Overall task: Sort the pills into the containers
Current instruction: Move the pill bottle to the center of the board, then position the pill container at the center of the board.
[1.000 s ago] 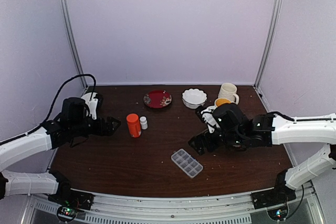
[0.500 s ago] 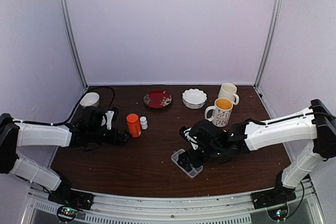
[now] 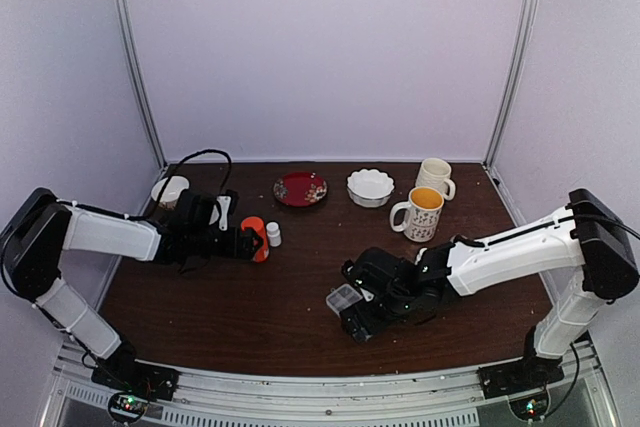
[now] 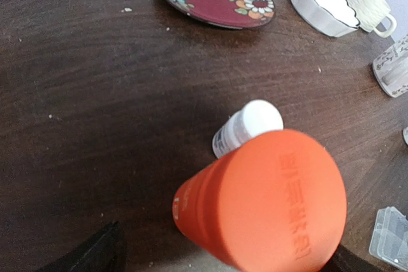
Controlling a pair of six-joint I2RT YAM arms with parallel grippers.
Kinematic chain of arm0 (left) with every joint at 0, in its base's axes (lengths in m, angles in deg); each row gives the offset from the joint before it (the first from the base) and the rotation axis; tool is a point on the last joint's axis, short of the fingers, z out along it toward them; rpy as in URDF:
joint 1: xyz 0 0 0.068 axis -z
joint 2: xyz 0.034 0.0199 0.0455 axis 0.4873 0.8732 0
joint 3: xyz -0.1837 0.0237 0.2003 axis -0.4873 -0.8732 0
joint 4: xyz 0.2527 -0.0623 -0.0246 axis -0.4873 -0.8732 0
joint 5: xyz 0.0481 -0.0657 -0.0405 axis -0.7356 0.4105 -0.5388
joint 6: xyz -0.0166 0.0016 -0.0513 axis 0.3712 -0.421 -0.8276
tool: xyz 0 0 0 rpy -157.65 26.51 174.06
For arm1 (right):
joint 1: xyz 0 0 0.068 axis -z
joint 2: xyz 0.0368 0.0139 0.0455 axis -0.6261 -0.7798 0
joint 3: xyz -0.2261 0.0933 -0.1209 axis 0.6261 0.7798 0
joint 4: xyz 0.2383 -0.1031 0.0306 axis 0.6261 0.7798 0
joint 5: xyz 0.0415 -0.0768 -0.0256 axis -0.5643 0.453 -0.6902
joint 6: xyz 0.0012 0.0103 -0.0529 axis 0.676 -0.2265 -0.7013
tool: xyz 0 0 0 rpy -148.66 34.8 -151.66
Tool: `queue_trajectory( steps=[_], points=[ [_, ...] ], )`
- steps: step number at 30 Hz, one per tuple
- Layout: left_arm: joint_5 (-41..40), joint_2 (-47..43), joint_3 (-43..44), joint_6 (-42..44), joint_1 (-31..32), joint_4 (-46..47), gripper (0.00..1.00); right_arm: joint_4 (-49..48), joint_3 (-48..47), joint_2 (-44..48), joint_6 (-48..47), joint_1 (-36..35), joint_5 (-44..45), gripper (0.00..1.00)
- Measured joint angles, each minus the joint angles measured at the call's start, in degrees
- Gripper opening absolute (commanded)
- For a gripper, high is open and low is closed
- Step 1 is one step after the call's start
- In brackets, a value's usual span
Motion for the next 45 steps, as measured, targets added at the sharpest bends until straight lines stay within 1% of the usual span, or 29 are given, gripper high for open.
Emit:
queue_trajectory(
  steps=[2,5,7,10,12,15,20,23,26,27,30,33,34,40,43,45],
  points=[
    [-1.3,1.5,2.1,0.0,0.0,0.0,0.9,0.7,-0.5,-0.9,0.1,-0.1,0.6,0.94],
    [-4.0,2.8,3.9,-0.4,0.0,0.0,0.88,1.4,-1.2,-1.4,0.8,-0.1,1.6,0.84],
    [-5.4,3.2,4.3,-0.6,0.0,0.0,0.87,1.5,-1.6,-1.6,1.3,-0.1,2.3,0.81],
    [-7.5,4.1,5.0,-0.9,0.0,0.0,0.84,1.8,-2.7,-2.3,1.8,-0.1,3.0,0.79],
    [-8.4,4.6,5.2,-0.9,0.0,0.1,0.83,1.8,-3.6,-2.9,2.2,-0.1,3.3,0.79],
    [-9.6,5.2,5.2,-0.8,0.0,0.0,0.82,1.9,-4.5,-3.7,2.6,-0.1,3.5,0.83],
    [-10.8,5.3,5.2,-0.4,0.0,0.3,0.81,2.1,-6.0,-5.2,2.5,-0.1,3.7,0.85],
    [-11.6,6.2,6.3,0.1,0.0,0.0,0.8,2.6,-7.1,-6.3,2.3,-0.1,4.0,0.84],
    [-12.2,7.4,7.9,0.7,0.0,-0.1,0.79,3.3,-8.3,-7.4,1.9,-0.1,4.2,0.82],
    [-12.5,7.5,8.2,0.9,0.0,0.0,0.8,3.5,-8.5,-7.7,1.8,-0.1,4.2,0.81],
    [-12.8,7.5,8.8,1.5,0.0,0.0,0.86,4.1,-8.6,-8.1,1.4,-0.1,4.4,0.81],
    [-12.7,7.5,9.0,2.1,0.0,0.3,0.91,4.6,-8.9,-8.5,1.2,-0.1,4.6,0.83],
    [-12.7,7.5,9.0,2.2,0.0,0.3,0.97,4.9,-9.2,-8.8,1.0,-0.1,4.6,0.82],
    [-10.9,6.9,8.5,2.4,0.0,0.5,0.98,6.3,-11.7,-10.8,0.6,-0.1,4.6,0.77],
    [-9.4,4.5,6.3,2.0,0.0,0.7,0.98,6.8,-11.9,-10.9,0.6,-0.1,4.6,0.75],
    [-8.4,1.9,4.1,1.7,0.1,0.6,0.98,7.3,-13.0,-11.3,0.8,-0.1,4.6,0.69]
  ],
)
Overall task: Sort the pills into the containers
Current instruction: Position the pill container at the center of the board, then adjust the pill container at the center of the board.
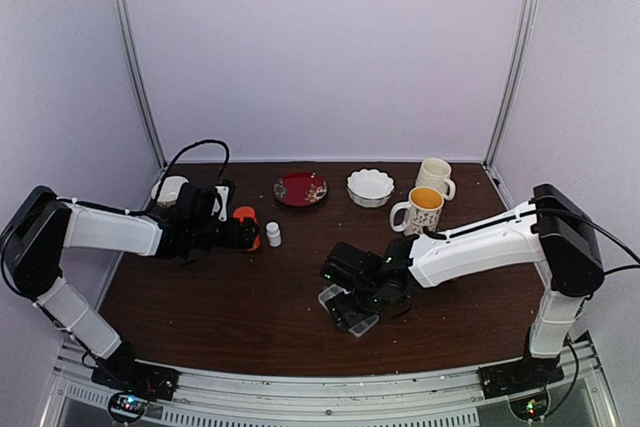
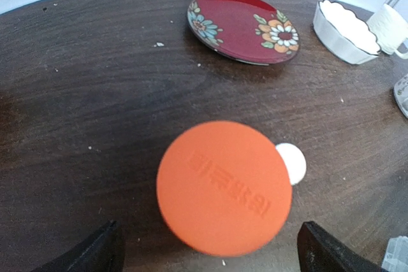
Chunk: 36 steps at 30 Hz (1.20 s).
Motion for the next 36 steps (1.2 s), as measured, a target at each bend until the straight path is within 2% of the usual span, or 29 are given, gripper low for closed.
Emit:
queue_trajectory(
  steps=[5,7,13,15,18,23,26,30,36],
  points=[
    [2.4,-8.2,-4.1,-0.7,0.3,-1.7,0.97,0.3,-6.7,-4.3,1.2,0.6,0.3,0.69],
    [3.4,-11.7,-5.4,-1.2,0.5,-2.4,0.97,-0.4,-7.7,-5.0,2.2,0.9,0.4,0.81],
    [6.3,-22.1,-11.9,-5.3,3.3,-5.7,0.97,-2.7,-7.9,-5.0,4.0,2.8,-0.2,0.98],
    [7.3,-24.2,-13.7,-7.3,4.6,-6.4,0.95,-2.9,-7.9,-4.7,4.0,3.1,-0.5,0.99],
    [8.7,-25.8,-15.3,-10.8,7.4,-7.3,0.93,-3.7,-6.8,-2.8,3.7,3.5,-1.1,0.94],
    [9.7,-25.1,-15.4,-16.7,12.6,-6.6,0.89,-6.3,1.0,5.4,3.7,5.0,-3.5,0.87],
    [10.6,-22.5,-15.4,-19.8,14.8,-3.2,0.86,-8.2,5.6,8.5,4.1,6.8,-6.5,0.89],
    [13.0,-15.1,-15.4,-22.9,15.9,2.9,0.83,-10.7,8.4,8.5,5.3,7.7,-10.0,0.92],
    [16.2,-6.6,-15.6,-26.5,16.1,10.1,0.83,-15.1,9.4,6.8,7.5,7.1,-14.3,0.9]
  ],
)
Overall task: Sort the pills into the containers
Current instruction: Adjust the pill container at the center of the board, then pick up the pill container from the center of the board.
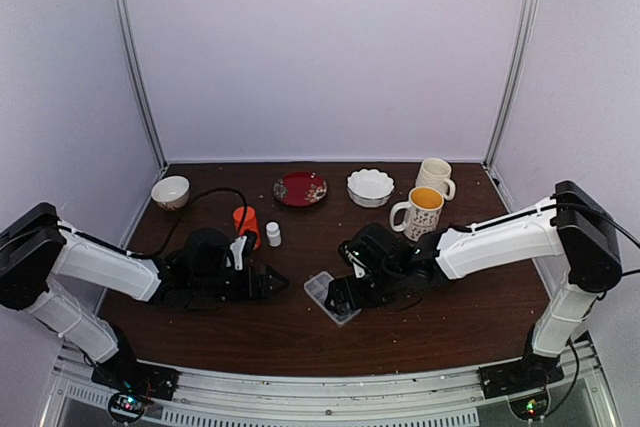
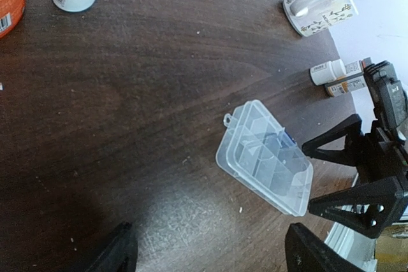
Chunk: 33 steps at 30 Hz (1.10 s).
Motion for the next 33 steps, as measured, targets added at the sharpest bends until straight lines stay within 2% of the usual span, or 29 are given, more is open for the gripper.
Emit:
queue_trajectory(
  steps=[9,11,16,23,28,33],
  points=[
    [2.0,3.5,0.0,-3.1,1.5,6.0,0.8,-8.8,2.0,-1.1,1.3,-3.7,-9.4,0.82],
    [2.3,4.0,0.0,-3.5,1.6,6.1,0.79,-11.9,3.6,-1.0,2.0,-4.3,-11.8,0.78],
    [2.5,4.4,0.9,-3.8,1.9,4.6,0.75,-15.4,6.5,0.7,3.6,-3.9,-13.4,0.57],
    [4.3,7.0,5.6,-3.7,2.0,0.9,0.66,-18.9,8.5,1.0,7.4,-0.1,-11.9,0.51],
    [5.8,8.9,6.3,-4.0,2.3,0.2,0.66,-21.4,8.5,0.2,9.1,0.0,-11.5,0.48],
    [7.9,12.7,8.2,-4.1,2.6,-0.4,0.6,-21.9,8.4,-2.0,9.4,0.0,-11.4,0.47]
  ],
)
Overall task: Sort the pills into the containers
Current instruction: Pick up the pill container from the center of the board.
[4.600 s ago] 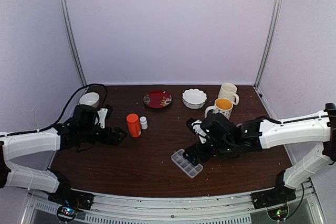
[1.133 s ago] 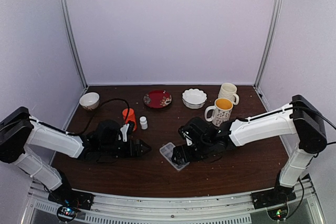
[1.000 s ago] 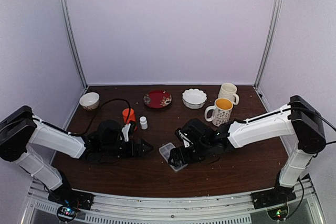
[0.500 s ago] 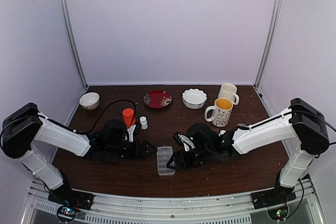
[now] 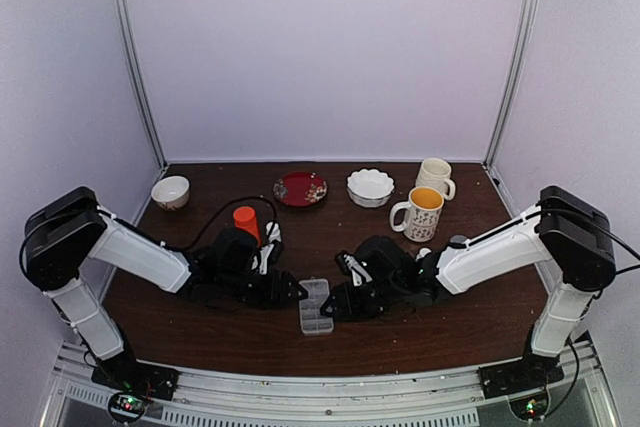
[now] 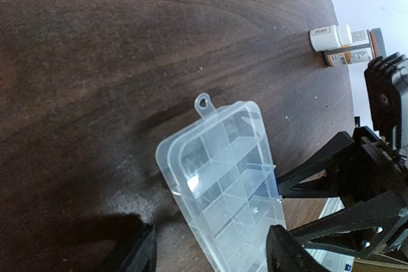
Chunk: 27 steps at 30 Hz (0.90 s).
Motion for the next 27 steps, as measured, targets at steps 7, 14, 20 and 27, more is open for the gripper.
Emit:
queue_trajectory(
  steps=[7,14,20,27],
  points=[
    [1.6,1.7,1.7,-0.1,0.0,-0.3,0.56,-0.7,-0.2,-0.7,-0.1,0.0,-0.6,0.46],
    [1.9,4.1,2.8,-0.8,0.0,1.0,0.42,-1.6,-0.9,-2.1,-0.4,0.0,-2.1,0.47],
    [1.4,5.1,3.6,-0.9,0.0,0.6,0.26,-0.9,-1.1,-2.0,-1.9,0.1,-1.7,0.47],
    [1.6,5.9,4.1,-1.9,-0.3,1.8,0.08,-0.1,0.1,-0.4,-2.8,0.9,-0.3,0.48]
  ],
)
